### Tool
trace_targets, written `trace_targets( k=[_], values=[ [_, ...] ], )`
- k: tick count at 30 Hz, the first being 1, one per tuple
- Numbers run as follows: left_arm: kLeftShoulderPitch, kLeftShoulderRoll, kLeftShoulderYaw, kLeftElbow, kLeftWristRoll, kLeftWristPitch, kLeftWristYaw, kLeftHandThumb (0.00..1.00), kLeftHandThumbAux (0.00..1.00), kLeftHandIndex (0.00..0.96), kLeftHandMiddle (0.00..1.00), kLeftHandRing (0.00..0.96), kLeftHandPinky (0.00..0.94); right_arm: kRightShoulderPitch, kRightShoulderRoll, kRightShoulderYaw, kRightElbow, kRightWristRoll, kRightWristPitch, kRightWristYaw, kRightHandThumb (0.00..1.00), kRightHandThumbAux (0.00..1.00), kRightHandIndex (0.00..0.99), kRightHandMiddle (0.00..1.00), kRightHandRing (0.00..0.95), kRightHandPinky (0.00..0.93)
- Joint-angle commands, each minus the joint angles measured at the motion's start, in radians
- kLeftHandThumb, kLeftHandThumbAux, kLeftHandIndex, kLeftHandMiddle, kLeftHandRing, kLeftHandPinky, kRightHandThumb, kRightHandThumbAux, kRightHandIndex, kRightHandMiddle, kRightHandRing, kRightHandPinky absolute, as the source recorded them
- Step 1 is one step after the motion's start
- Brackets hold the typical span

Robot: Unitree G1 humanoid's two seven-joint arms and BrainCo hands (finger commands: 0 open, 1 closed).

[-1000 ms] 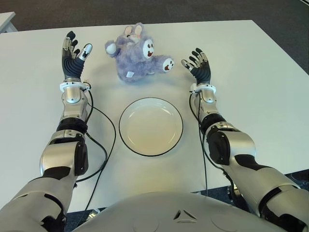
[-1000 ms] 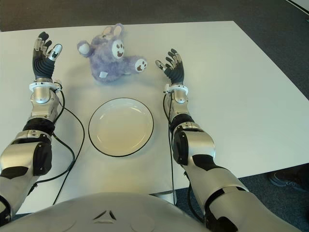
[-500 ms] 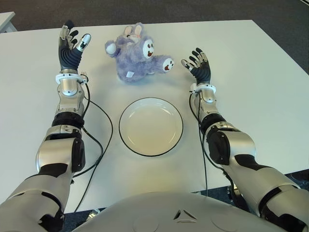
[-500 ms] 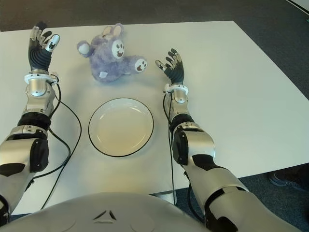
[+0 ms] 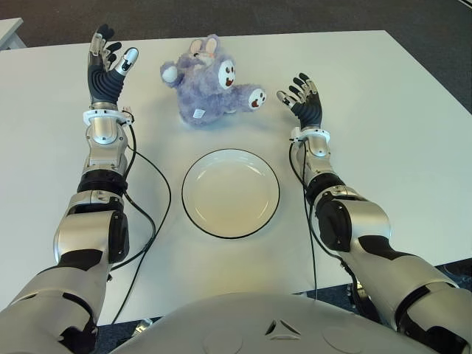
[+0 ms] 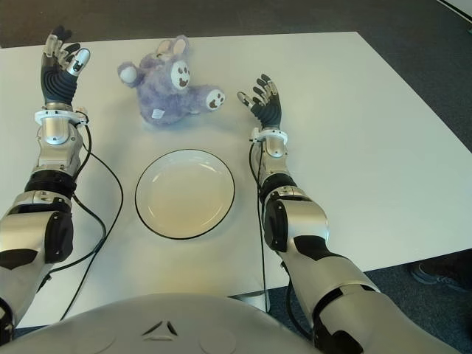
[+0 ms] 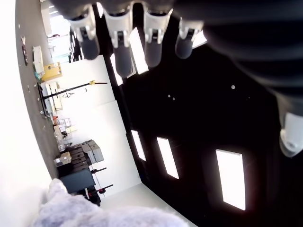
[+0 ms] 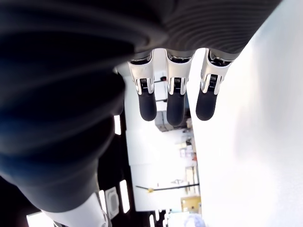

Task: Put the doll into the plate.

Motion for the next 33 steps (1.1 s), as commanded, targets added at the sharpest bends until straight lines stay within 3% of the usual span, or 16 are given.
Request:
trace_targets(
  k=[1,9,33],
  values=[
    [0.006,0.016,-0.008,-0.014,0.016,0.004,0.008,0.0,0.433,0.0,0.104,0.141,0.076,0.031,0.013,0.0,0.025,-0.001,0.025,-0.002,0.213,0.858,0.107,0.135,0.135,0.153],
    [0.012,0.026,-0.017,-0.045,0.047,0.011,0.021,0.0,0.431,0.0,0.088,0.086,0.026,0.032,0.013,0.003,0.025,-0.004,0.027,-0.008,0.186,0.856,0.101,0.13,0.13,0.153],
    [0.058,0.035,-0.044,-0.203,0.095,0.049,0.043,0.0,0.466,0.0,0.065,0.067,0.069,0.03,0.016,0.001,0.025,0.0,0.029,-0.009,0.2,0.851,0.1,0.135,0.136,0.161]
  ],
)
